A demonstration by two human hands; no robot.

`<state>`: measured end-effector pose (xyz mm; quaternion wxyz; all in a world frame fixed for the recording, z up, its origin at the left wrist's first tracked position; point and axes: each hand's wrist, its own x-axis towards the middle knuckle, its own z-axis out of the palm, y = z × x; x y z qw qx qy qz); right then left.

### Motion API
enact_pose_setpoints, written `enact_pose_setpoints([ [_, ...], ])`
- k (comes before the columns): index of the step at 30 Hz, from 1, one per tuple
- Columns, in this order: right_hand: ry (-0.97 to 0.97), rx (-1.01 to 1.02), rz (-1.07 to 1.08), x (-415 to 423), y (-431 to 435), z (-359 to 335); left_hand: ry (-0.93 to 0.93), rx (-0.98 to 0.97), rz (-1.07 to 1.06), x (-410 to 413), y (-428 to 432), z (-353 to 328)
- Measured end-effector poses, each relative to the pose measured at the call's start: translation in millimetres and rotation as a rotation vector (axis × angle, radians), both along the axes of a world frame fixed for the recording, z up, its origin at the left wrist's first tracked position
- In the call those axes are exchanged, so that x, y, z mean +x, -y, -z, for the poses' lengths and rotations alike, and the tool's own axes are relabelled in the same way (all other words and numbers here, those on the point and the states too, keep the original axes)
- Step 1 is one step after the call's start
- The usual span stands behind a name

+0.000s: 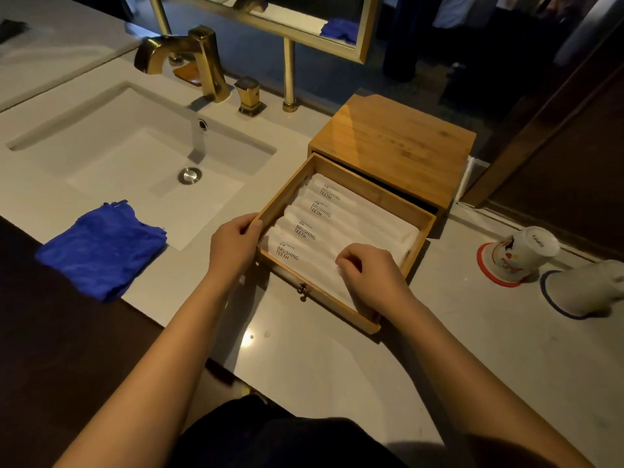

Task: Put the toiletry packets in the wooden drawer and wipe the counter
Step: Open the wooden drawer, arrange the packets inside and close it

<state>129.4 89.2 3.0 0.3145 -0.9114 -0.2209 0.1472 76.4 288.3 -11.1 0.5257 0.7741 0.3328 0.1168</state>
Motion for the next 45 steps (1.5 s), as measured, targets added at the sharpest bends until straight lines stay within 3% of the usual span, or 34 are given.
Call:
enact_pose_setpoints([
  [4, -0.095, -0.090, -0.161, -25.4, -5.1, -14.6, -0.030, 0.069, 0.191, 12.1, -16.5, -7.2],
  [9, 0.071, -0.250, -0.140, -42.2, -17.9, -14.2, -0.015, 0.182, 0.277, 17.5, -27.1, -2.8],
  [15, 0.243, -0.130, 0.070, -49.0, -22.4, -11.2, 0.045, 0.253, 0.307, 33.4, -31.3, -8.7],
  [22, 0.416, -0.028, 0.281, -33.9, -17.9, 7.2, 0.026, 0.171, 0.377, 55.6, -30.0, -13.3],
  [29, 0.430, 0.018, 0.372, -25.1, -22.6, 12.1, 0.000, 0.211, 0.410, 63.3, -33.6, -12.6],
  [34, 0.614, 0.013, 0.311, -51.2, -43.9, 12.0, -0.035, 0.276, 0.402, 74.8, -34.0, -10.4],
  [36, 0.460, 0.020, 0.329, -60.4, -50.3, 15.9, -0.035, 0.283, 0.403, 78.2, -35.1, -9.2],
  [39, -0.188, 0.227, 0.561, -47.0, -59.7, 16.6, -0.038, 0.291, 0.403, 79.5, -35.5, -8.9],
  [41, -0.489, 0.415, 0.739, -34.8, -65.5, 13.3, -0.035, 0.282, 0.420, 79.4, -37.2, -9.3],
  [45, -0.688, 0.693, 0.890, -28.7, -72.6, 9.1, -0.064, 0.341, 0.534, 80.6, -46.3, -7.8],
])
